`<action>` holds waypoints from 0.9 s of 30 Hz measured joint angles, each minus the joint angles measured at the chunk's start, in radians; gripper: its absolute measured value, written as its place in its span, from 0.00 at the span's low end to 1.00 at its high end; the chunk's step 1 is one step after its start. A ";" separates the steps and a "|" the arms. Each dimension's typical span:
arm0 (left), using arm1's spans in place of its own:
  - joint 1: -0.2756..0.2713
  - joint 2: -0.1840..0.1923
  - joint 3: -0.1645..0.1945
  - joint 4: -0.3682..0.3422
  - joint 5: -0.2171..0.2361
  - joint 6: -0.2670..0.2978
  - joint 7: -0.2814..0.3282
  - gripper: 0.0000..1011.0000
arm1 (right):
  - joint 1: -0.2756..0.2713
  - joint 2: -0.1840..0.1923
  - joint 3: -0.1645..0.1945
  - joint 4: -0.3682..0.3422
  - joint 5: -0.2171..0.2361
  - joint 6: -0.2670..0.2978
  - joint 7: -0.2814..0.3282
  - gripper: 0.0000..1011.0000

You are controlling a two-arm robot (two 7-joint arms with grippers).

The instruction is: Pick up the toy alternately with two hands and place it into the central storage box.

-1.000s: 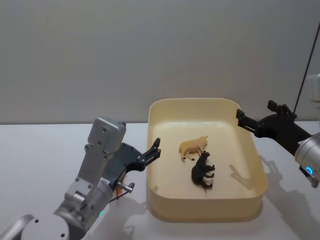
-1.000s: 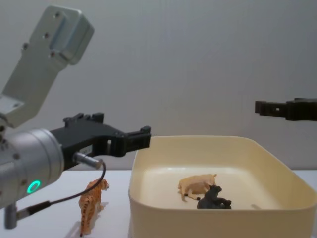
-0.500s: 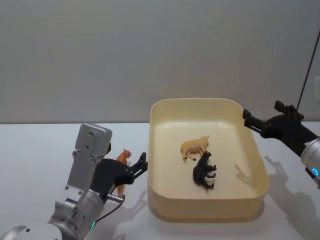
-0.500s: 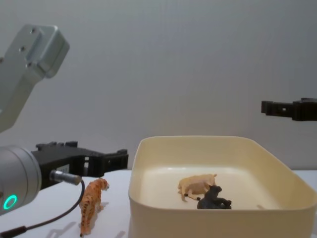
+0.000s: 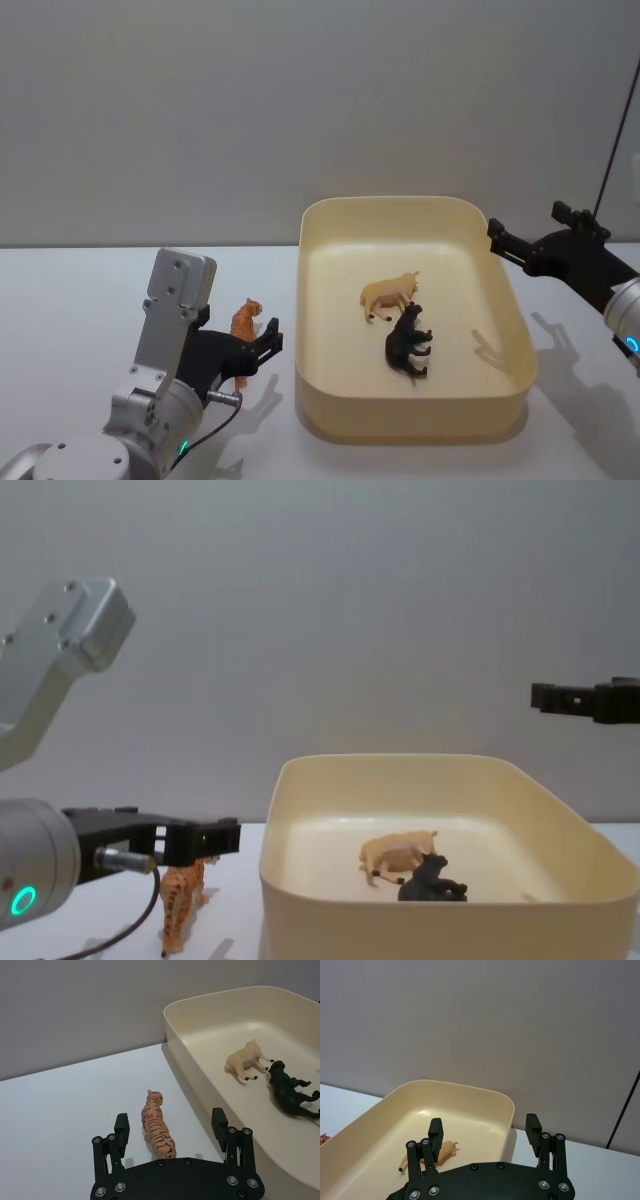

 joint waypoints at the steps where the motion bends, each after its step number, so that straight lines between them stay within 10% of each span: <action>1: -0.001 -0.002 -0.001 0.003 -0.001 0.004 0.000 0.99 | 0.000 0.000 0.000 0.000 0.000 0.000 0.000 0.99; 27: -0.052 -0.061 -0.014 0.134 -0.011 0.025 -0.015 0.99 | -0.001 0.001 0.001 -0.001 0.000 -0.001 -0.001 0.99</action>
